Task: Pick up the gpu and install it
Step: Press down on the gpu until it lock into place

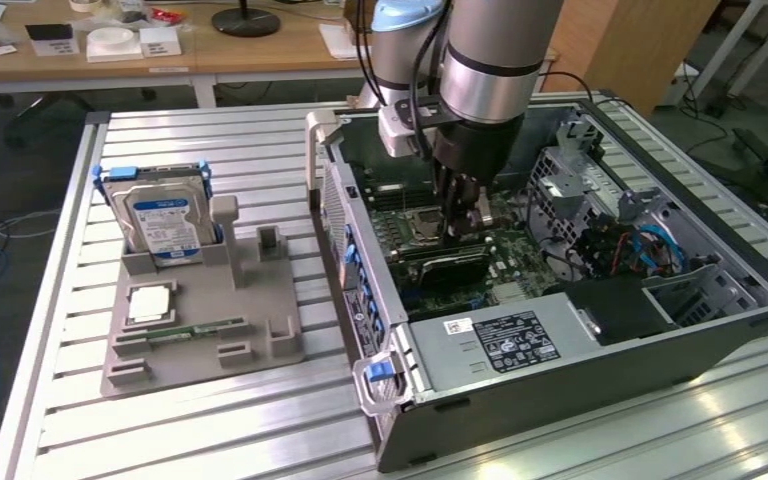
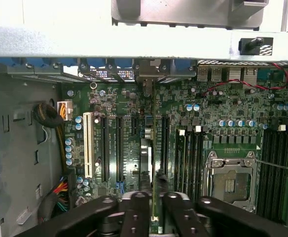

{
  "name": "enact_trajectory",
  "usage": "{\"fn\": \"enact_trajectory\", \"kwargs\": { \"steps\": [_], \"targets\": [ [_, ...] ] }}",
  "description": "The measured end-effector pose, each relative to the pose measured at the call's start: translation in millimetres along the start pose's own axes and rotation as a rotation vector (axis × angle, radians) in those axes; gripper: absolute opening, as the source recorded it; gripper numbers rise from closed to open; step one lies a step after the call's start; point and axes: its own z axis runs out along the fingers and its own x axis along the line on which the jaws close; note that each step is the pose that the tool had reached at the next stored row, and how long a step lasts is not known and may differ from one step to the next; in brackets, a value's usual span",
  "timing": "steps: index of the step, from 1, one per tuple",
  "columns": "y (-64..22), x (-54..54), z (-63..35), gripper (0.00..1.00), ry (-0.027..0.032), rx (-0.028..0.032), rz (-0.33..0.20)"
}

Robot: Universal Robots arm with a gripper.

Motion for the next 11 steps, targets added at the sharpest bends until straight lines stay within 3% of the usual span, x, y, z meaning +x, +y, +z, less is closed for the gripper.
{"fn": "enact_trajectory", "kwargs": {
  "steps": [3,8,9,11],
  "targets": [
    [0.0,0.0,0.0,0.11,0.0,0.0,0.0],
    [-0.1,0.0,0.0,0.11,0.0,0.0,0.0],
    [-1.4,0.0,0.0,0.11,0.0001,-0.0031,0.0],
    [-5.1,-0.1,0.2,0.11,0.0004,-0.0174,0.001]
  ]
}}
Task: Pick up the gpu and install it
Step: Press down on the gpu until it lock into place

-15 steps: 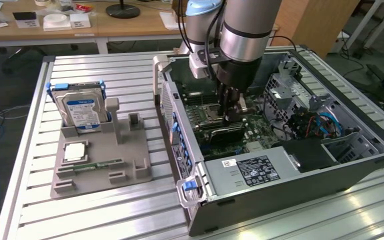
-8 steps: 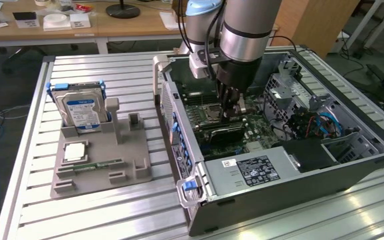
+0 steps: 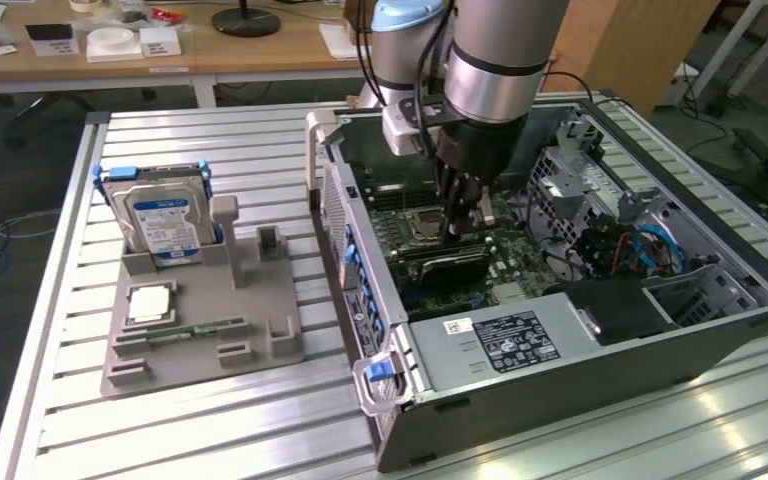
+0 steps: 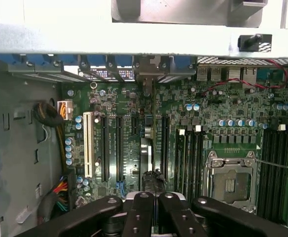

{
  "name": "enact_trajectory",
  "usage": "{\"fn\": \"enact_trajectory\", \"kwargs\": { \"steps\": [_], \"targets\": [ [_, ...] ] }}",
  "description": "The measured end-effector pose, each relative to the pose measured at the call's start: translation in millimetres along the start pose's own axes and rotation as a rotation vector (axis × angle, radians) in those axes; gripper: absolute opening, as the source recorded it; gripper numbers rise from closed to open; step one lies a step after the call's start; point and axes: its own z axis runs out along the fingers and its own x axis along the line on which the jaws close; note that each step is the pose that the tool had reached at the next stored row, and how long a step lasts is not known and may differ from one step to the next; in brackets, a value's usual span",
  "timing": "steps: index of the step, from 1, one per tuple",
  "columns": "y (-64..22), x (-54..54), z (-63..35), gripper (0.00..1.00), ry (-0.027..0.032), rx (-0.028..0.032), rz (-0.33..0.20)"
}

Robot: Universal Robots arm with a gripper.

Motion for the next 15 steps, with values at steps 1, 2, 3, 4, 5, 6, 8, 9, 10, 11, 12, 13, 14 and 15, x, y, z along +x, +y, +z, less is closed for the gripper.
{"fn": "enact_trajectory", "kwargs": {
  "steps": [1,2,3,4,5,6,8,9,10,11,12,13,14,15],
  "targets": [
    [-2.3,-0.1,0.2,0.11,0.0001,-0.009,0.0],
    [-4.6,-0.1,0.2,0.11,0.0002,-0.0185,0.0],
    [-6.6,-0.1,0.3,0.11,0.0004,-0.0261,0.001],
    [-8.3,-0.1,0.4,0.11,0.0004,-0.0311,0.001],
    [-9.2,-0.1,0.5,0.11,0.0004,-0.0324,0.001],
    [-9.4,-0.1,0.5,0.11,0.0005,-0.0325,0.001],
    [-9.5,-0.1,1.9,0.11,0.0004,-0.0325,0.001],
    [-9.4,-0.1,3.7,0.11,0.0004,-0.0325,0.001],
    [-9.4,0.0,5.5,0.11,0.0004,-0.0326,0.001],
    [-9.3,0.1,7.3,0.11,0.0005,-0.0325,0.001],
    [-9.2,0.1,9.1,0.11,0.0005,-0.0326,0.001],
    [-9.2,0.2,11.0,0.11,0.0004,-0.0325,0.002],
    [-9.1,0.2,12.7,0.11,0.0004,-0.0325,0.002],
    [-9.0,0.3,14.2,0.11,0.0005,-0.0325,0.003]
  ]
}}
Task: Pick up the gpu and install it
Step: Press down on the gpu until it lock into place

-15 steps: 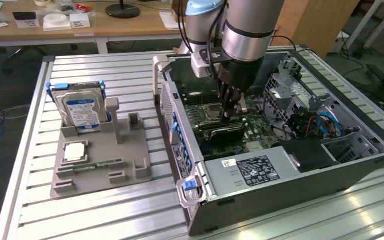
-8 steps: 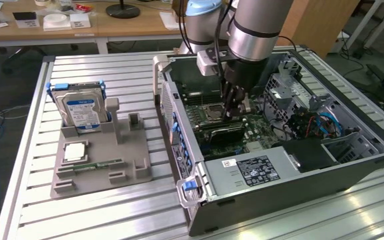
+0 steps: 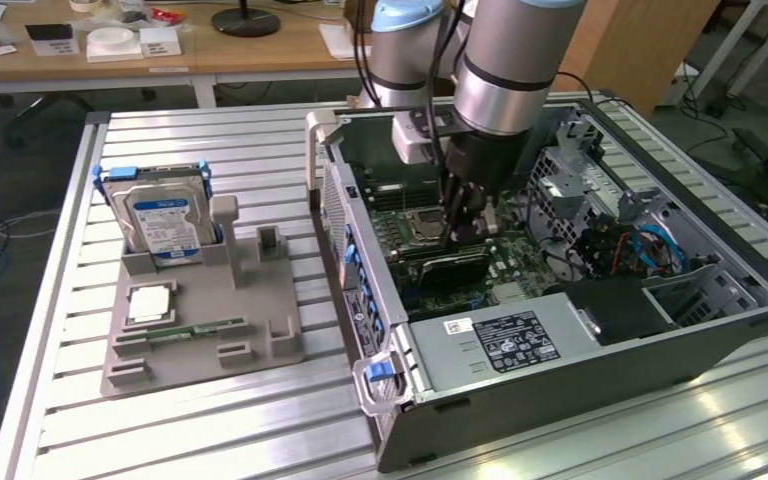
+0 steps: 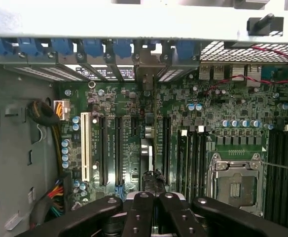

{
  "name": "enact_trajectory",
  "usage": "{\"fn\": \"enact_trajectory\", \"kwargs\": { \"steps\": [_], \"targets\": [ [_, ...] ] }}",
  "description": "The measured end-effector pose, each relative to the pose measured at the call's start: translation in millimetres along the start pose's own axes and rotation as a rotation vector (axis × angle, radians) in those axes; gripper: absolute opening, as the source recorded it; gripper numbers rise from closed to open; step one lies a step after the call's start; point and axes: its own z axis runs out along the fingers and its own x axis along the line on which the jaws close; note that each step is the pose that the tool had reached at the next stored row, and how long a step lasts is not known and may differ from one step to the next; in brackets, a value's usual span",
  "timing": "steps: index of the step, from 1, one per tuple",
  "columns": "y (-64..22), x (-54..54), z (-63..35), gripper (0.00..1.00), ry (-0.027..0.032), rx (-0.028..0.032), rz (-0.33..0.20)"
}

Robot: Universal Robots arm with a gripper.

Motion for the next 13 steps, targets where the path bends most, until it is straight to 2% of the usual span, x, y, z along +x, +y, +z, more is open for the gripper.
{"fn": "enact_trajectory", "kwargs": {
  "steps": [8,13],
  "targets": [
    [0.1,-1.2,3.8,0.11,0.0002,0.0004,0.015],
    [0.9,-7.1,9.8,0.11,0.0,0.0006,0.015]
  ]
}}
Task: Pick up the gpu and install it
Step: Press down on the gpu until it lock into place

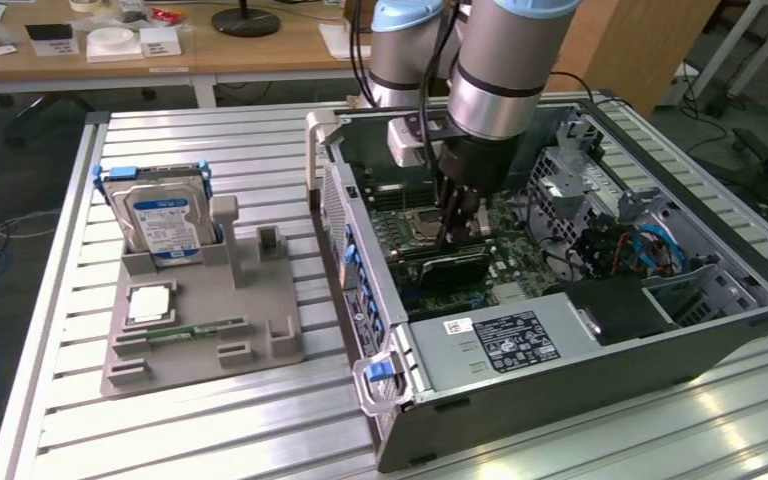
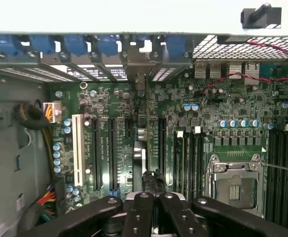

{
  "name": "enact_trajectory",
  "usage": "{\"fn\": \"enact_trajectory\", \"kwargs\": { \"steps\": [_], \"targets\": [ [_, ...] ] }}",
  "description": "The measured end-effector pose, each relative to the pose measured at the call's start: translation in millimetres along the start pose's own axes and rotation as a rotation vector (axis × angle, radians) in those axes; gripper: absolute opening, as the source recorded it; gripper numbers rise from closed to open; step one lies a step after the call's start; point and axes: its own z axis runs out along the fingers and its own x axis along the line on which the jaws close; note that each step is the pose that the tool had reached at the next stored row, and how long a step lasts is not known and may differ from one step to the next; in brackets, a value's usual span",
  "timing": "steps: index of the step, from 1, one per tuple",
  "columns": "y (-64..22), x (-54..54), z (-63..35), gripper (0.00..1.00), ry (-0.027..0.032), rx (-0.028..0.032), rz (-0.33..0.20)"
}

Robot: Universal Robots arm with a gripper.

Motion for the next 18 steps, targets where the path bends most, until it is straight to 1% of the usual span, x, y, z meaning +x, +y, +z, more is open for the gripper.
{"fn": "enact_trajectory", "kwargs": {
  "steps": [4,11,15,18],
  "targets": [
    [0.2,-0.3,6.5,0.11,0.0001,-0.0001,0.0],
    [0.9,1.2,7.2,0.11,0.0001,-0.0001,0.0],
    [1.3,1.3,10.6,0.11,0.0001,-0.0001,0.0],
    [1.4,1.4,10.8,0.11,0.0003,-0.0002,0.0]
  ]
}}
